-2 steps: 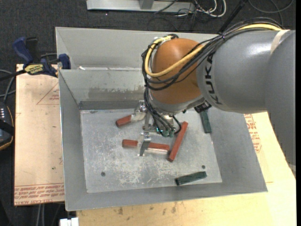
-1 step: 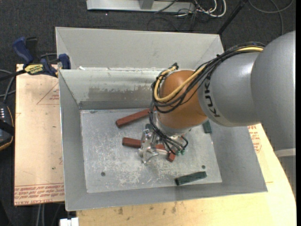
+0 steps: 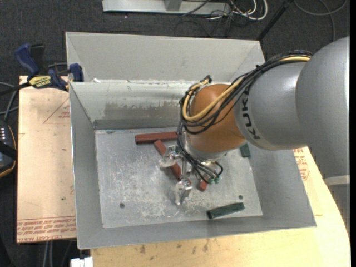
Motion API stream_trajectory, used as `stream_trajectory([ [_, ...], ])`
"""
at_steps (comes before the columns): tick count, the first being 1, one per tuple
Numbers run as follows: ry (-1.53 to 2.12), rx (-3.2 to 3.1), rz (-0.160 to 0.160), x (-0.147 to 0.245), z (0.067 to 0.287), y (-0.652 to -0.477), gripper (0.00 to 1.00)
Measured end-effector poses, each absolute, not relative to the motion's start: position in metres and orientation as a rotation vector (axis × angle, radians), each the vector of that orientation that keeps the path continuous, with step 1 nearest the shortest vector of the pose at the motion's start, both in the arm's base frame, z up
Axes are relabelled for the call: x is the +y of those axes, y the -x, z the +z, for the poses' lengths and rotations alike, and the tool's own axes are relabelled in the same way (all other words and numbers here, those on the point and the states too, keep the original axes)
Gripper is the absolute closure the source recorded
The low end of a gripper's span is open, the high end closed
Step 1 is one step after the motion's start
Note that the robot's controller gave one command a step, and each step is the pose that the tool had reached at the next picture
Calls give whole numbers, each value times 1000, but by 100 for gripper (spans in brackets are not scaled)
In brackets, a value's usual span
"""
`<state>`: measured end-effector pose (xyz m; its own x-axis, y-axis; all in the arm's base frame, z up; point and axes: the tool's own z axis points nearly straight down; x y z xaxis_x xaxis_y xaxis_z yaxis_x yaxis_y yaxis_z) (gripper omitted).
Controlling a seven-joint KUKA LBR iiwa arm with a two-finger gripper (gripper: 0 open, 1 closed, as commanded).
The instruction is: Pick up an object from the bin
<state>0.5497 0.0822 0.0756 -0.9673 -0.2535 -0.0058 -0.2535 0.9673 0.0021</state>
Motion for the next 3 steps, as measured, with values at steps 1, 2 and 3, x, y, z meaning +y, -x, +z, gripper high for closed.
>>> stream_trajectory([
  [1, 400, 3109, 5, 82, 76, -550, 0],
  [2, 367, 3117, 2, 21, 113, -581, 100],
  [3, 367, 3117, 2, 21, 113, -581, 100],
])
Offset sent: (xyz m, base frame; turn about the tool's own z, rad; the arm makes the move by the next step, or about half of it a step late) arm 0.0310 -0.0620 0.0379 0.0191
